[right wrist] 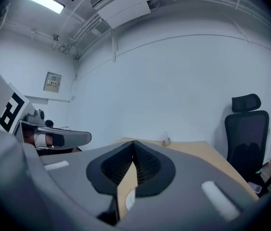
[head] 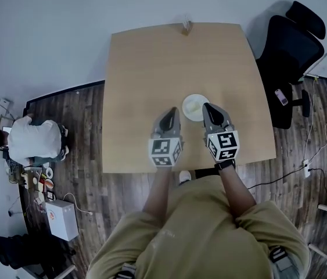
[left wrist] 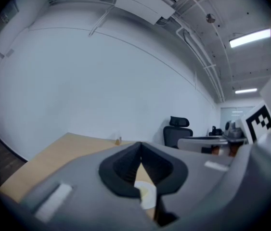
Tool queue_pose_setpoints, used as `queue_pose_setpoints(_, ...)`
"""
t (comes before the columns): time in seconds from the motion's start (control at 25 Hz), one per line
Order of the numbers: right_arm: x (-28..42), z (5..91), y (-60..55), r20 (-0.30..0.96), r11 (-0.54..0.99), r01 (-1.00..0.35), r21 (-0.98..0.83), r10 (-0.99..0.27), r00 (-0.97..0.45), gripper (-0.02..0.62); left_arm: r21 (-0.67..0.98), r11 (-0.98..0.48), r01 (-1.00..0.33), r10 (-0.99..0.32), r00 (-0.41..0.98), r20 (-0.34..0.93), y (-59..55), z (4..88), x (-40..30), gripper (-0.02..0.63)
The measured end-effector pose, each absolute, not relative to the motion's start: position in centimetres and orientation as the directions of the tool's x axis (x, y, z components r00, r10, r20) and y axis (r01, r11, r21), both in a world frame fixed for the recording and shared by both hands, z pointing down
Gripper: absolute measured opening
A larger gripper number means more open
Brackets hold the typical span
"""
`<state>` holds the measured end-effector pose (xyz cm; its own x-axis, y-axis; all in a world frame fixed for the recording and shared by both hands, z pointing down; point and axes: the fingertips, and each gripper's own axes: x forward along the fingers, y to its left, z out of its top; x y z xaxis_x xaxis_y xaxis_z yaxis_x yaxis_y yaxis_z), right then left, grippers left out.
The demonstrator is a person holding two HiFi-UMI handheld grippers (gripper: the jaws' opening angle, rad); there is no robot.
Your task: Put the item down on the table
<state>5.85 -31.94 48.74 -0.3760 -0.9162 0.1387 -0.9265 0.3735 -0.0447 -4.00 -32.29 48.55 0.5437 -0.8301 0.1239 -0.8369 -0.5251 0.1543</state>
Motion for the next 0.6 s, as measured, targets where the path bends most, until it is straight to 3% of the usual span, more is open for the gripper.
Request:
queue_pose_setpoints(0.28, 5.0, 50.7, -30.3, 0.183, 0.366, -0.929, -0.059, -0.911, -0.371, 0.006, 0.165, -0.550, -0.819, -0.809, 0.571, 0.138, -30.3, 49.7, -3.8, -0.003)
queue_pose_setpoints(0.6, 2.8, 54.6, -31.8, 0.271, 0.376, -0.923, -0.086, -0.882, -0.385, 0.006, 0.231, -0.482, -0.845, -0.827, 0.526, 0.200, -31.8, 53.6, -8.0, -0.003)
